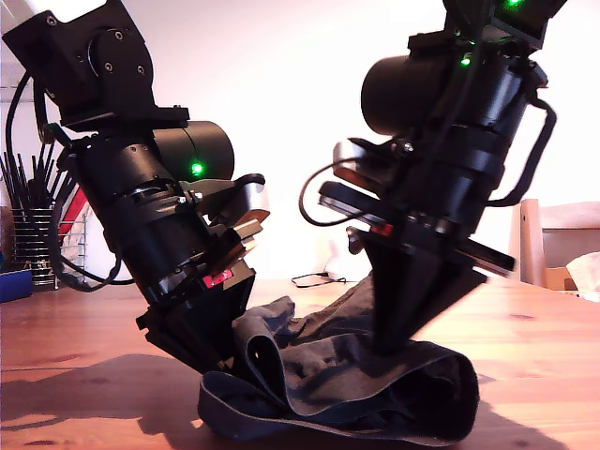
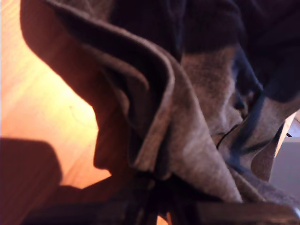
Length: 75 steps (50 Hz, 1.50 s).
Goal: Fold the underwear in front of you. After folding it, place it to the right side.
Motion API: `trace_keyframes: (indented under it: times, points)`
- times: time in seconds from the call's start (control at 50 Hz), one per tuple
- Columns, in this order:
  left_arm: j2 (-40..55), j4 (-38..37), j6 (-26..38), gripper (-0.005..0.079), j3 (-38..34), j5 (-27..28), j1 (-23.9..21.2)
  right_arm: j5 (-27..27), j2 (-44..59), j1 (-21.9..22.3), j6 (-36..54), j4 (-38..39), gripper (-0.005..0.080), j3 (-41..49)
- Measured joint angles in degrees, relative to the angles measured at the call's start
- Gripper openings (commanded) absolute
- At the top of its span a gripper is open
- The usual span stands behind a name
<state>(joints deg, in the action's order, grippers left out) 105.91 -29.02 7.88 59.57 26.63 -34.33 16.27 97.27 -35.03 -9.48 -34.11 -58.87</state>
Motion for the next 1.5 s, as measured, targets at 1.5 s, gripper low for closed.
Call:
trace_keyframes:
  times: [1.5]
  points:
    - [-7.9,0.8,-12.8,-0.0021,0.0,7.9,0.3,1.2,0.0,3.1,-8.7,23.4,-0.0012,6.5]
